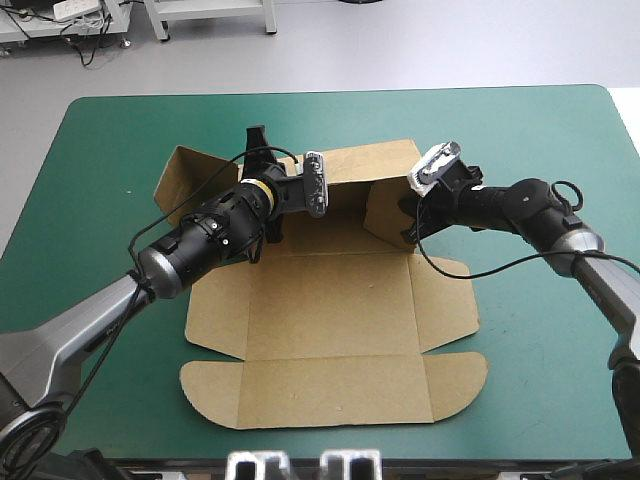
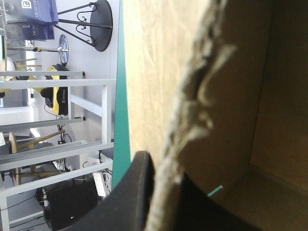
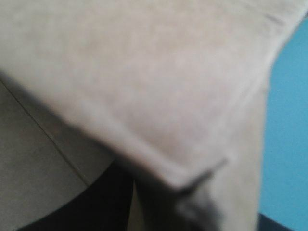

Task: Fold the box

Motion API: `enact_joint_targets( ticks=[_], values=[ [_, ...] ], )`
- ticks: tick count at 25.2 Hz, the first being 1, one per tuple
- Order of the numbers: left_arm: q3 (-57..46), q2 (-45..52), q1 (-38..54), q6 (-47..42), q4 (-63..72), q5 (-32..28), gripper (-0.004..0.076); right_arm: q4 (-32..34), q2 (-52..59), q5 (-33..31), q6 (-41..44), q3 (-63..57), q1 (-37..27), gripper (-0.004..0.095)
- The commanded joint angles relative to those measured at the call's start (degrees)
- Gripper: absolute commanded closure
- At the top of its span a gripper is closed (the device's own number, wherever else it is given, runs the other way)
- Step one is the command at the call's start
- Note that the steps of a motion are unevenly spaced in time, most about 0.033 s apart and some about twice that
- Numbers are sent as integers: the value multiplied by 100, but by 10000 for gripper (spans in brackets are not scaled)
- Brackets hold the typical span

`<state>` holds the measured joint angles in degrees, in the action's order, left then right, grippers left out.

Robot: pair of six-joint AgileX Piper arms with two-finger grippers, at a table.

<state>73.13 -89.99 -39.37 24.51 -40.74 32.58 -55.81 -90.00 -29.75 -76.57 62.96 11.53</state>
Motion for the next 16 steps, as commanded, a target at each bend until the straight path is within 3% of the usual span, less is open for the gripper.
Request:
enact_joint_targets(
  ticks=[1,5,9,13,16],
  values=[
    [17,119,-72,38,743,204,712,-325,182,-411,-27,180,-9,821],
    [17,119,-72,542,1106,615,688,-338,182,-399,-94,213,-9,931],
    [17,252,-72,609,1581,777,541,-279,182,-326,176,368,-9,931],
    [17,833,-72,608,2494,-90,268,219,182,-323,787,950,-72,932],
    [17,1195,-72,608,3090,-510,241,1244,168,-143,1704,1247,-82,932]
  ],
)
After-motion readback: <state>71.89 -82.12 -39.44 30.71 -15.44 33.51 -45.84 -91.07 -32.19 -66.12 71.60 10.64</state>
